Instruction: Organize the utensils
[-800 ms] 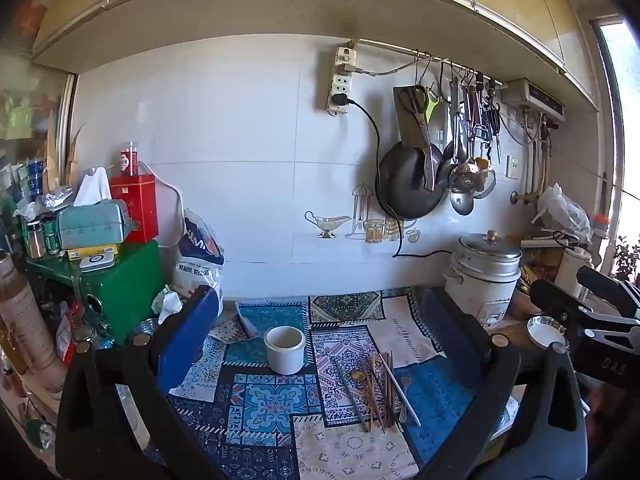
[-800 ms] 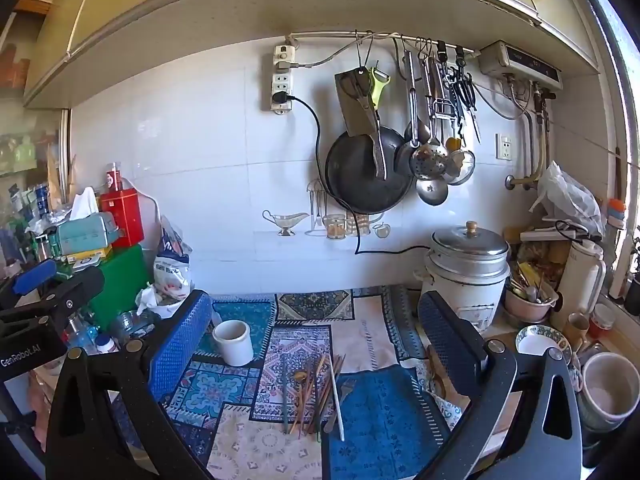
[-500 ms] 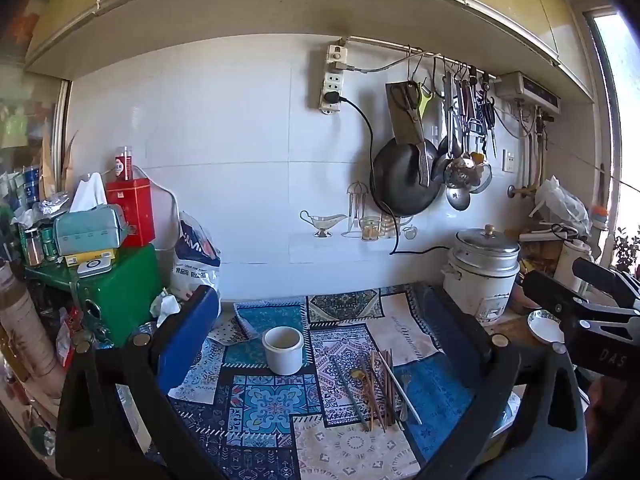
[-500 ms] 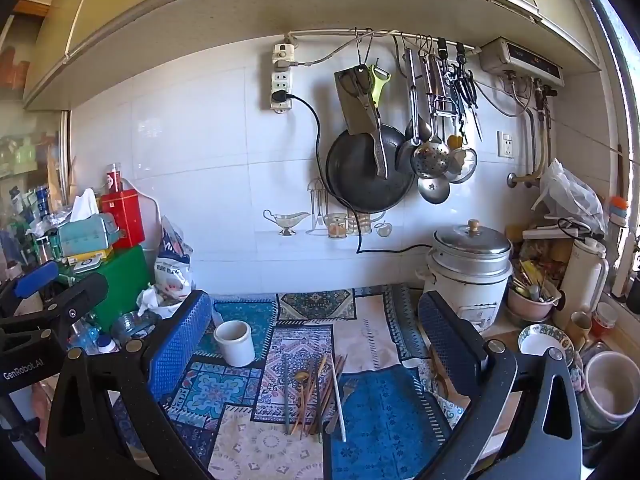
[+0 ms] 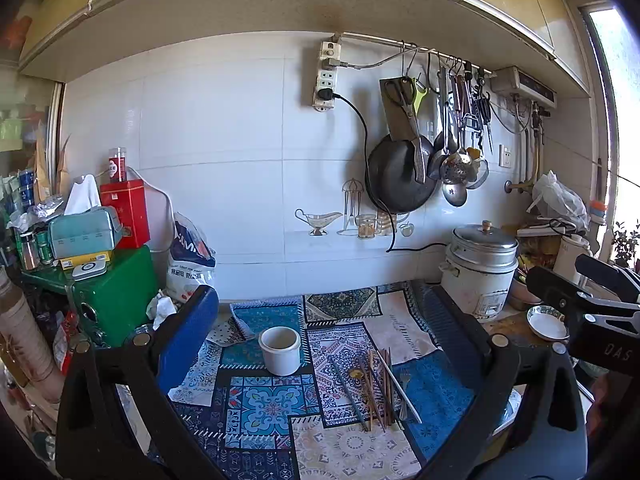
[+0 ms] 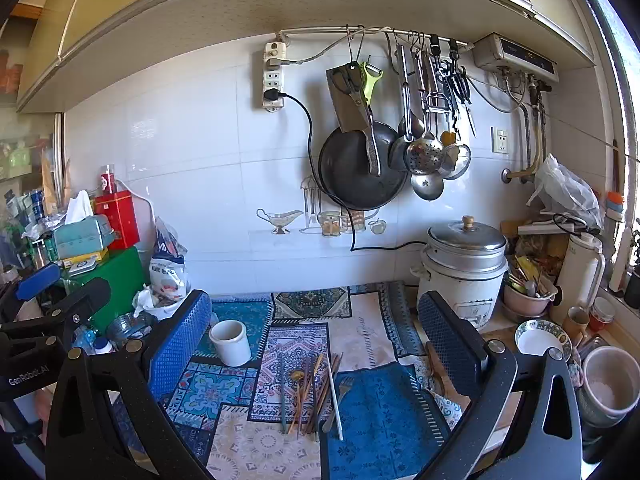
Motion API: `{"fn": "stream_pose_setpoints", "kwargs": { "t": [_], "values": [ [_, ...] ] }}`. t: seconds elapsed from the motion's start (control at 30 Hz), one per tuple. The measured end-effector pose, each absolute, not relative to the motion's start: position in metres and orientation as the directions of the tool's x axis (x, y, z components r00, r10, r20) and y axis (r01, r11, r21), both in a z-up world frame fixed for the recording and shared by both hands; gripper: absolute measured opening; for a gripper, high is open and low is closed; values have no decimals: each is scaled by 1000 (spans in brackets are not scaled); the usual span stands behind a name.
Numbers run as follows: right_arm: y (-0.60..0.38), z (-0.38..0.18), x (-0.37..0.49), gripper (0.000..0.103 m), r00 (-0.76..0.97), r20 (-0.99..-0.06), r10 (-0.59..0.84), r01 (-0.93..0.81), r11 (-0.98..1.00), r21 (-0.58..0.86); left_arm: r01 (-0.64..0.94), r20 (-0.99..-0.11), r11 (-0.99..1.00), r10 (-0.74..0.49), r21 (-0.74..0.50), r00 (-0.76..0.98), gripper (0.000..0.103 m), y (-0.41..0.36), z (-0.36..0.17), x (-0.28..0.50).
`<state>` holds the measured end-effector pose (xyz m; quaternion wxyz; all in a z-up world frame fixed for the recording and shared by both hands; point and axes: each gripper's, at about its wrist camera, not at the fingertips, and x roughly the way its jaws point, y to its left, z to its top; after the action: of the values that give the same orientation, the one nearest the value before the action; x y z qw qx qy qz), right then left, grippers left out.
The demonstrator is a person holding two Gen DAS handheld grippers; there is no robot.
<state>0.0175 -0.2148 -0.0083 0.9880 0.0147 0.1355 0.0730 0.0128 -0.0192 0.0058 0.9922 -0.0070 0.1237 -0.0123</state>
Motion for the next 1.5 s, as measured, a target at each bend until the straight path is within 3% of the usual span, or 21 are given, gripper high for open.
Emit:
{"fn": "stream_pose_setpoints", "kwargs": {
  "t": [1.5],
  "values": [
    [-206, -8, 21, 103, 944, -286, 163, -154, 987, 53, 26, -239, 999, -33, -30, 970, 103, -10, -3, 14]
  ]
}}
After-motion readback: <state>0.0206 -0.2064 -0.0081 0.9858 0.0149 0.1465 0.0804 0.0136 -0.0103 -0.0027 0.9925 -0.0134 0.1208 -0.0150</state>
